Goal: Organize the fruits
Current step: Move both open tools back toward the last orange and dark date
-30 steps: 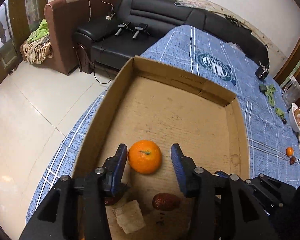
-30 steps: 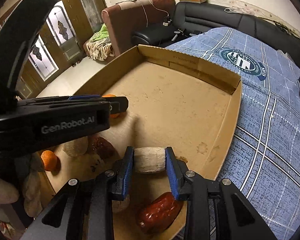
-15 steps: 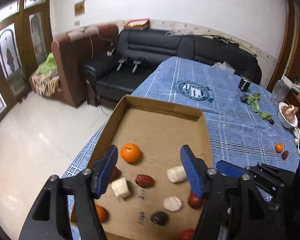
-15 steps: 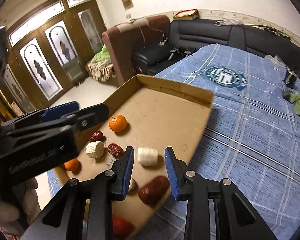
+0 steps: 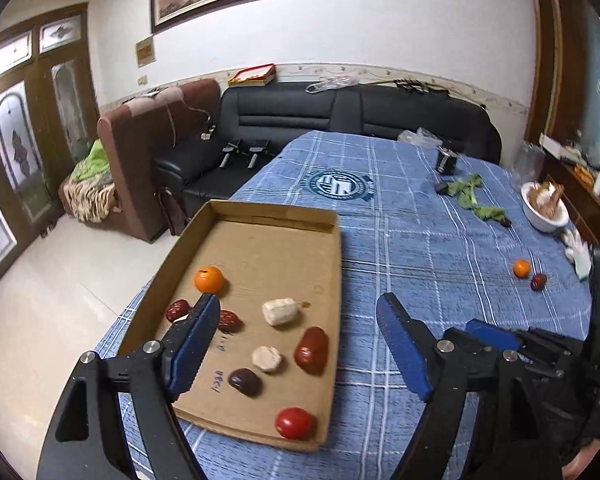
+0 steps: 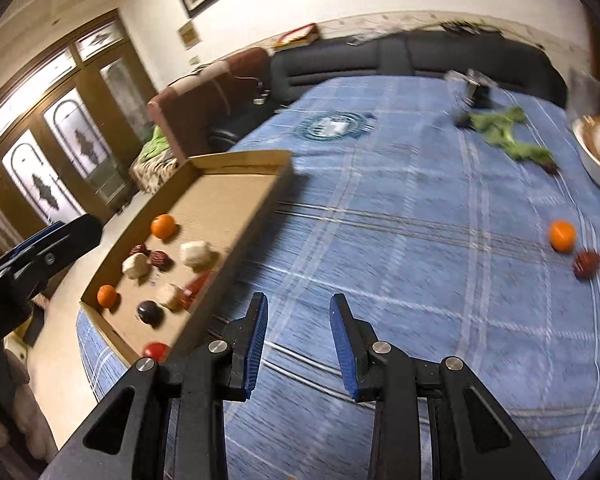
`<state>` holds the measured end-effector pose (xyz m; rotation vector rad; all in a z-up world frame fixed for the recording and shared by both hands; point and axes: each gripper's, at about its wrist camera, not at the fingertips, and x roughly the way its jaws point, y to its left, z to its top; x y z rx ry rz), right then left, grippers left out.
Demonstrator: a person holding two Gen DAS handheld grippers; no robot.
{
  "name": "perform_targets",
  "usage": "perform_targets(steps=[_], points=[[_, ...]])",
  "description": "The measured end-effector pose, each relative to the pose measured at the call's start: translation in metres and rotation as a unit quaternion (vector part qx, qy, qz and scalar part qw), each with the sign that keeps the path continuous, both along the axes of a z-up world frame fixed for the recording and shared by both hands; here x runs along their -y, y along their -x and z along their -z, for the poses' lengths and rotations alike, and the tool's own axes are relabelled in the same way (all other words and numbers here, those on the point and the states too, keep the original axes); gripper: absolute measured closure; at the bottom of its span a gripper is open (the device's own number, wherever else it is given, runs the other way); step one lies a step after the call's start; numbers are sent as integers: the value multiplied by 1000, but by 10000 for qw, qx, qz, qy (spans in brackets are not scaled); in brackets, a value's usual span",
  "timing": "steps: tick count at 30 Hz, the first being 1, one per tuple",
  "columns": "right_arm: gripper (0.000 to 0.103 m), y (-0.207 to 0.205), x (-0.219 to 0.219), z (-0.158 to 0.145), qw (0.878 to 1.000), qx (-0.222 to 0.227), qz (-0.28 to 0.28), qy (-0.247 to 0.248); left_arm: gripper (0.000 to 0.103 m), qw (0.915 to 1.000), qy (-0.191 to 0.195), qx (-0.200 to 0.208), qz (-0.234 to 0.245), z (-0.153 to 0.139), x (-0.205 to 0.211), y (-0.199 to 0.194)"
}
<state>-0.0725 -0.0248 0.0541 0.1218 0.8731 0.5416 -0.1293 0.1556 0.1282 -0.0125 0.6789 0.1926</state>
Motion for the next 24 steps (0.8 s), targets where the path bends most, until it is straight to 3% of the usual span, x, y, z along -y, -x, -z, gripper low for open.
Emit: perform_targets(steps=[7, 24], points=[[67, 5, 51, 0, 9989, -14, 431, -165, 23, 9992, -270, 21, 308, -1, 40, 5], [67, 9, 94, 6, 9970, -66, 720, -289, 23, 9962, -548, -42, 673, 1, 83, 3]])
